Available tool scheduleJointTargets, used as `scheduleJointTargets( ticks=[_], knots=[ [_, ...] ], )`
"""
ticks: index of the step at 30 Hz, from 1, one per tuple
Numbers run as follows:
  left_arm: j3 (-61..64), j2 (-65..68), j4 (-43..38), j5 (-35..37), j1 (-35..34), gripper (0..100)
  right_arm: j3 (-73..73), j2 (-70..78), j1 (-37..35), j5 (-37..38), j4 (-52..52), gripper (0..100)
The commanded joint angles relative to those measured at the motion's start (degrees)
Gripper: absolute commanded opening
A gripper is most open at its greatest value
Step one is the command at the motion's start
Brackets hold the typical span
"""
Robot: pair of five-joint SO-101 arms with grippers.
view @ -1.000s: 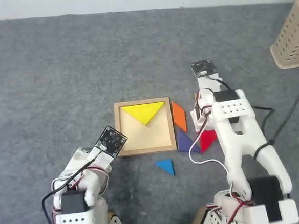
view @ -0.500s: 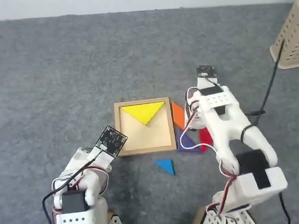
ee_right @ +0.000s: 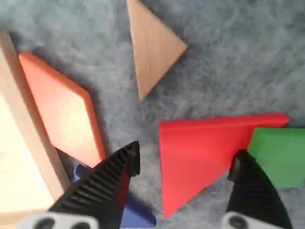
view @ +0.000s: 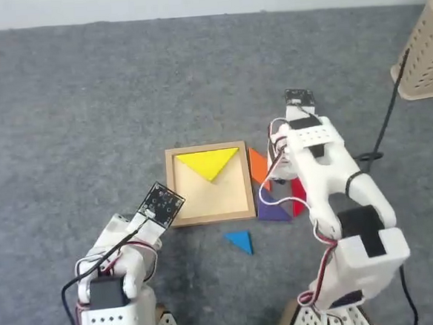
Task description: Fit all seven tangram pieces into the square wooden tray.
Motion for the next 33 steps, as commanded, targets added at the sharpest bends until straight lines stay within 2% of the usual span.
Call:
scheduleJointTargets(
  ticks=[1, 13, 17, 24, 31, 33],
  knots=[
    [-0.57, -0.97, 0.35, -0.62, -0.09, 3, -0.53, 3.47, 1.98, -0.88, 1.27, 27.5],
    [-0.57, -0.97, 0.35, -0.62, -0.18, 3, -5.19, 3.21, 2.24, -1.41, 1.63, 27.4],
    [-0.57, -0.97, 0.35, -0.62, -0.18, 3, -8.62, 3.21, 2.24, -8.00, 3.56, 27.3],
    [-0.57, -0.97, 0.35, -0.62, -0.18, 3, -10.02, 3.74, 6.73, -17.76, 1.71, 20.3],
    [-0.57, -0.97, 0.35, -0.62, -0.09, 3, -9.85, 4.18, 6.02, -17.58, 1.89, 20.3],
    [-0.57, -0.97, 0.35, -0.62, -0.09, 3, -9.93, 5.41, 4.70, -15.12, 1.89, 20.3]
  ],
)
